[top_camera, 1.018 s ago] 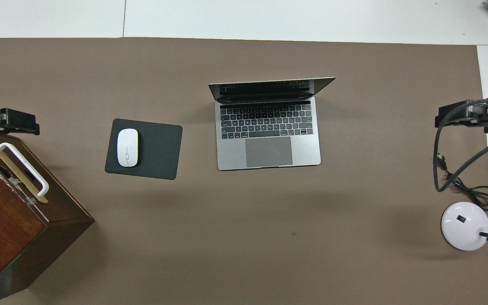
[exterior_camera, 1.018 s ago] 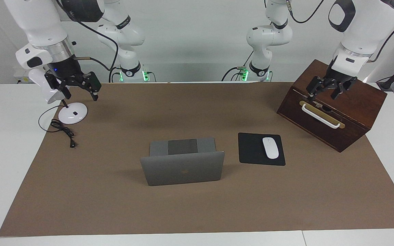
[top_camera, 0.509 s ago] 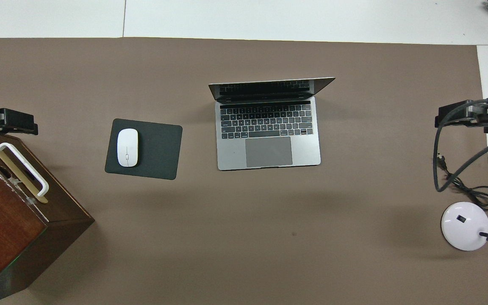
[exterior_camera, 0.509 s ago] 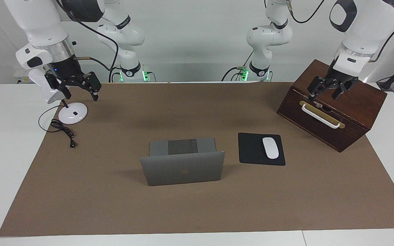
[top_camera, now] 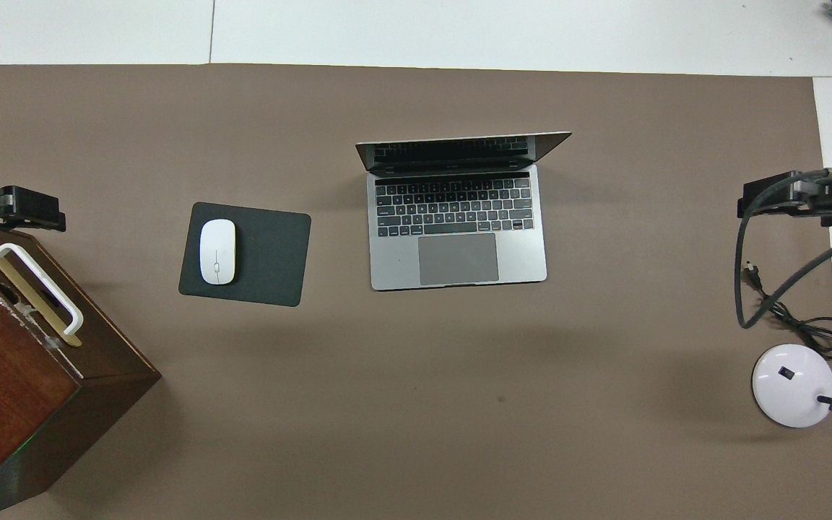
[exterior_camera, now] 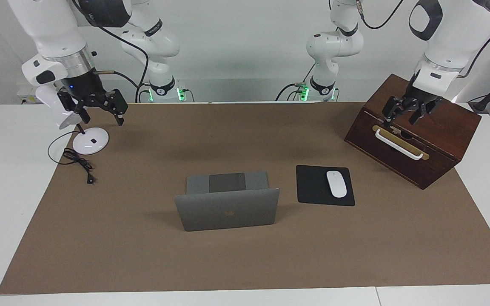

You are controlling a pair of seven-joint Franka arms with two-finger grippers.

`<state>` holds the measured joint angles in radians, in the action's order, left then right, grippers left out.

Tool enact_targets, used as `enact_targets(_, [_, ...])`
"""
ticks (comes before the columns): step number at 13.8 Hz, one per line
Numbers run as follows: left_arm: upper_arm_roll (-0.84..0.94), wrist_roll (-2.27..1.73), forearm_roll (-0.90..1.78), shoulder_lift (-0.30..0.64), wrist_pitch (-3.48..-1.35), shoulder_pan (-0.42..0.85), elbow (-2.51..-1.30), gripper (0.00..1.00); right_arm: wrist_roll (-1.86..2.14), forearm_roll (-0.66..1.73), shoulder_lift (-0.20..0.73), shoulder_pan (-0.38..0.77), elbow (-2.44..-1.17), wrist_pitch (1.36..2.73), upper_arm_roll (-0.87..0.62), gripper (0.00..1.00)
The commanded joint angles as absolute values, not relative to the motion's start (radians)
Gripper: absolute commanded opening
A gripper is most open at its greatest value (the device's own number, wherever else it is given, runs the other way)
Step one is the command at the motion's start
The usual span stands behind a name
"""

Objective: Close laptop with both arms

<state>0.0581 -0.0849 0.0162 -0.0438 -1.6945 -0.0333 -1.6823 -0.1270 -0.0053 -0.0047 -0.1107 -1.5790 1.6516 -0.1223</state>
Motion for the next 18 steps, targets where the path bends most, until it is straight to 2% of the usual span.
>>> enact_targets(1, [0.063, -0.136, 0.028, -0.051, -1.660, -0.045, -1.687, 0.00, -0.115, 0.029, -0.029, -0.123, -1.606, 1.652, -0.129, 1.00])
enact_targets(7, [0.067, -0.274, 0.034, -0.066, -1.646, -0.049, -1.726, 0.00, -0.117, 0.029, -0.029, -0.124, -1.606, 1.652, -0.129, 1.00])
enact_targets(11, [0.069, -0.497, 0.112, -0.120, -1.752, -0.043, -1.851, 0.00, -0.117, 0.029, -0.029, -0.124, -1.606, 1.654, -0.129, 1.00])
enact_targets(18, [0.066, -0.802, 0.285, -0.166, -1.884, -0.046, -1.960, 0.00, -0.114, 0.028, -0.029, -0.124, -1.606, 1.655, -0.129, 1.00])
